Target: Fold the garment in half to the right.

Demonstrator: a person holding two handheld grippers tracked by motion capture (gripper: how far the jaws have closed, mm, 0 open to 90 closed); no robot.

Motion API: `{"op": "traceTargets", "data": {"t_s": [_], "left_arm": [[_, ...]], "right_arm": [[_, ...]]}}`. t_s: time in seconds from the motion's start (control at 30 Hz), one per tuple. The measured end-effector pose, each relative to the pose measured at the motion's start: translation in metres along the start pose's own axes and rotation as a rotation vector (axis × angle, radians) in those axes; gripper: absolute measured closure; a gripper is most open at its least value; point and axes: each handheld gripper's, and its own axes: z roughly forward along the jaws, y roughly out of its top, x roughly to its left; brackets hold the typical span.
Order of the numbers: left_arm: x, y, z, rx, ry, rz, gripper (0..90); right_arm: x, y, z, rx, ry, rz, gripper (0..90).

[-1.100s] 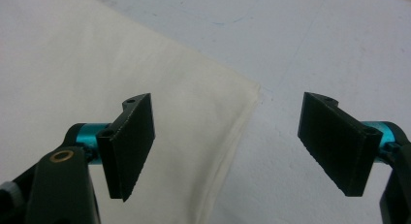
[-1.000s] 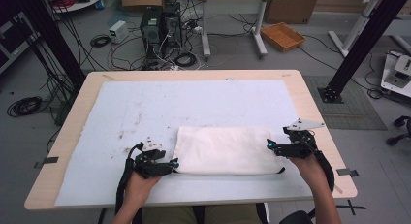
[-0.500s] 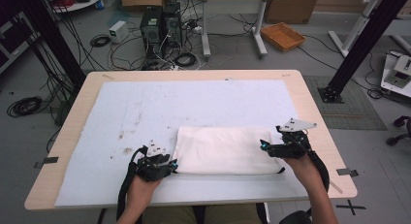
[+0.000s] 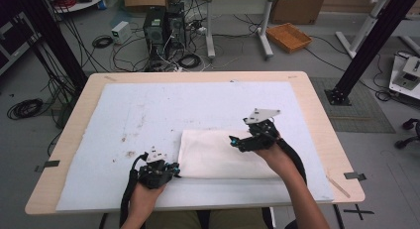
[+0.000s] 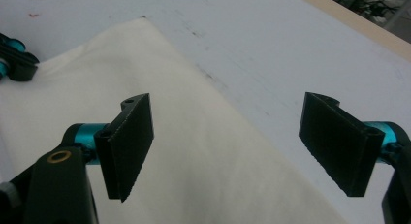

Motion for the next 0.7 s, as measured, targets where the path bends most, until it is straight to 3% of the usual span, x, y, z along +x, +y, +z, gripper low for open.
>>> {"op": "traceTargets", "data": {"t_s": [0.27,0.43,0.7], "left_arm": [[0.001,0.001,-0.002,-0.003,-0.029,-0.02,85.9],[0.003,0.001,-0.003,0.004,-0.039,-0.022,85.9],[0.004,0.001,-0.002,0.009,-0.054,-0.023,85.9]], "right_arm": [[0.023,0.043,0.057,0.066,0.079,-0.085,19.8],[0.033,0.061,0.102,0.13,0.111,-0.103,20.3],[0.036,0.067,0.154,0.251,0.136,-0.133,47.1]]}}
